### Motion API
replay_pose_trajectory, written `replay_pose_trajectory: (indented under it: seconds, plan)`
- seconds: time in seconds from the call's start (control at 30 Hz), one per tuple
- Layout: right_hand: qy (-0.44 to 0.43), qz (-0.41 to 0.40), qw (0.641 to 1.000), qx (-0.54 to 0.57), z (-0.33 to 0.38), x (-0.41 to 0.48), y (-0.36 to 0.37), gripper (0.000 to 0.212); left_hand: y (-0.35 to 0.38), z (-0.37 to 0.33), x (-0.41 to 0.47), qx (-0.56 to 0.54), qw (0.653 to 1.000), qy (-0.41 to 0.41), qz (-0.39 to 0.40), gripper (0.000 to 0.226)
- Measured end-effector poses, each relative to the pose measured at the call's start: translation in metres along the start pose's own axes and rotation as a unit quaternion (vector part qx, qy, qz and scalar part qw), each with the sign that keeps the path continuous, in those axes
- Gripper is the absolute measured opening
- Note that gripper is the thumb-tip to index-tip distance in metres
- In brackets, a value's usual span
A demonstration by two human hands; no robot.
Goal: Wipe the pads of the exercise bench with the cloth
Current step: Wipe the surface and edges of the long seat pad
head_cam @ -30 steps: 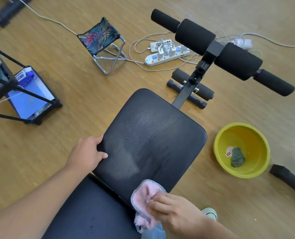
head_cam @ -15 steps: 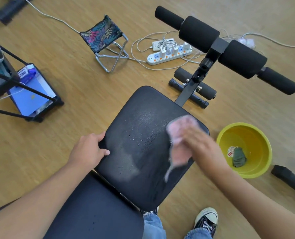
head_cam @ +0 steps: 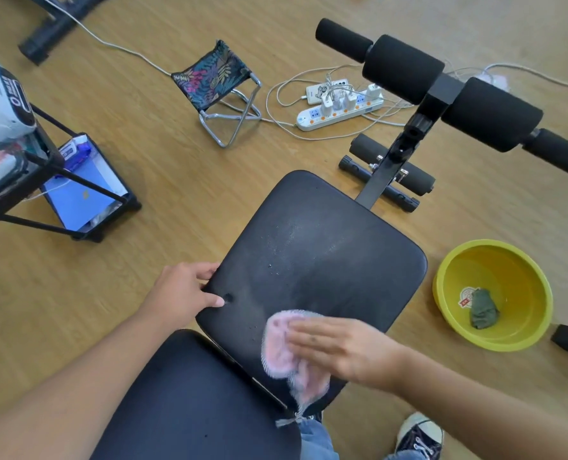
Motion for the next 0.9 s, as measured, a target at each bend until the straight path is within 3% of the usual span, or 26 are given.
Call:
replay_pose_trajectory:
  seconds: [0.13, 0.23, 0.3, 0.33, 0.37, 0.43, 0.47, 0.53, 0.57, 0.6, 0.67, 0.77, 0.87, 0.9]
  plan:
    - [0.175, -0.135, 0.972, -0.078, -0.094, -0.014, -0.096, 0.029, -0.001, 0.002, 0.002, 0.001, 1.0, 0.013, 0.002, 0.056]
    - [0.368, -0.28, 0.881, -0.102, -0.113, -0.024, -0.11, 0.035, 0.002, 0.007, 0.002, -0.014, 1.0, 0.004, -0.012, 0.059]
    - [0.423, -0.327, 0.842, -0.073, -0.09, -0.013, -0.091, 0.033, 0.005, 0.01, 0.003, -0.027, 1.0, 0.01, -0.01, 0.06]
    - [0.412, -0.314, 0.853, -0.055, -0.071, 0.002, -0.075, 0.028, 0.006, 0.012, 0.004, -0.031, 0.999, 0.013, -0.008, 0.061]
    - [0.364, -0.28, 0.888, -0.011, -0.046, 0.023, -0.055, 0.021, 0.006, 0.013, 0.005, -0.032, 0.999, 0.014, -0.004, 0.061]
    - [0.221, -0.211, 0.951, 0.053, 0.006, 0.068, -0.001, 0.026, 0.006, 0.014, 0.008, -0.024, 0.999, 0.021, 0.006, 0.062]
    - [0.134, -0.089, 0.985, 0.06, 0.045, 0.076, 0.032, 0.035, 0.005, 0.013, 0.008, -0.014, 0.999, 0.027, 0.013, 0.063]
    - [0.042, 0.016, 0.999, -0.001, 0.064, 0.066, 0.065, 0.041, 0.004, 0.011, 0.009, -0.002, 0.999, 0.041, 0.026, 0.06]
    - [0.043, 0.033, 0.999, 0.0, 0.051, 0.064, 0.056, 0.043, 0.004, 0.01, 0.009, -0.002, 0.999, 0.045, 0.029, 0.059]
    - [0.077, -0.006, 0.996, 0.032, 0.028, 0.067, 0.026, 0.044, 0.003, 0.009, 0.008, -0.003, 0.998, 0.048, 0.03, 0.058]
    - [0.172, -0.08, 0.981, -0.04, -0.034, 0.061, -0.036, 0.035, 0.004, 0.01, 0.008, -0.007, 0.998, 0.047, 0.033, 0.058]
    - [0.331, -0.168, 0.92, -0.124, -0.108, 0.043, -0.098, 0.031, 0.005, 0.012, 0.007, -0.013, 0.999, 0.036, 0.025, 0.059]
    - [0.417, -0.258, 0.862, -0.125, -0.115, 0.047, -0.103, 0.026, 0.003, 0.013, 0.008, -0.022, 0.999, 0.04, 0.019, 0.058]
    - [0.414, -0.269, 0.863, -0.109, -0.1, 0.054, -0.087, 0.022, 0.003, 0.013, 0.007, -0.023, 0.999, 0.042, 0.02, 0.059]
Point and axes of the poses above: each hand's wrist, its own x-axis towards the middle knuckle, its own y-axis out of the palm, z = x × y, the point moved 9 cm from there along x, towards the middle knuckle, and after that the axes turned 8 degrees about x, right-handed, at the moved point
